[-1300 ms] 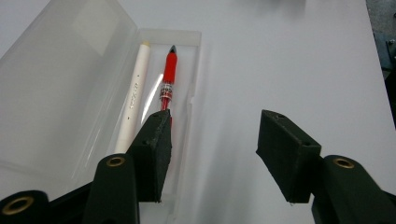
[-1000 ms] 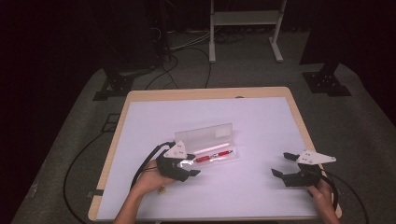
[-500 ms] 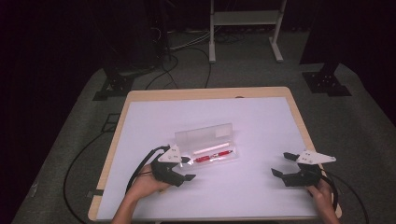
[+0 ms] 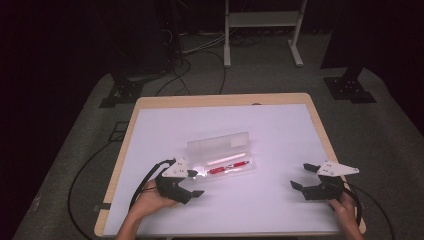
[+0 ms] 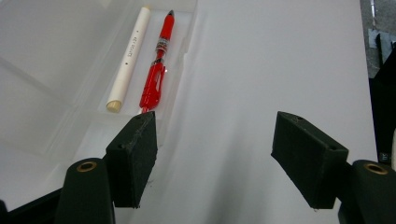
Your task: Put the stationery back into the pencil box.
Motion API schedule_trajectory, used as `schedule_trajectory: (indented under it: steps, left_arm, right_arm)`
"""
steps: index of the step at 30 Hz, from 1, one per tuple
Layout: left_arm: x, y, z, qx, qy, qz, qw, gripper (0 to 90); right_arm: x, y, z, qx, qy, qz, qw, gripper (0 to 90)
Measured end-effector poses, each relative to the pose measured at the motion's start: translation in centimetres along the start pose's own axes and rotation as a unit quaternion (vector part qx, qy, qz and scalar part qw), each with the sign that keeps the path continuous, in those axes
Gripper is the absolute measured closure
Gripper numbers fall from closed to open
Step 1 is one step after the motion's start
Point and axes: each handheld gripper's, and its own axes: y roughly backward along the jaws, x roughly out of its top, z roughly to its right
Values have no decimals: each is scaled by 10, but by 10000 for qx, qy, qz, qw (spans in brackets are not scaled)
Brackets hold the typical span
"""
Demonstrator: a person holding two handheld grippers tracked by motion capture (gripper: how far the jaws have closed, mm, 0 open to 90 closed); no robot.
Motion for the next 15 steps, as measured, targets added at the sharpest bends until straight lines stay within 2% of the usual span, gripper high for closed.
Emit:
schedule_trajectory:
  steps: [15]
  left_arm:
    - [-20,12,2,83,87,-82,9999,287]
  right_arm:
    - [0,0,0,1,1,-4,10000,138]
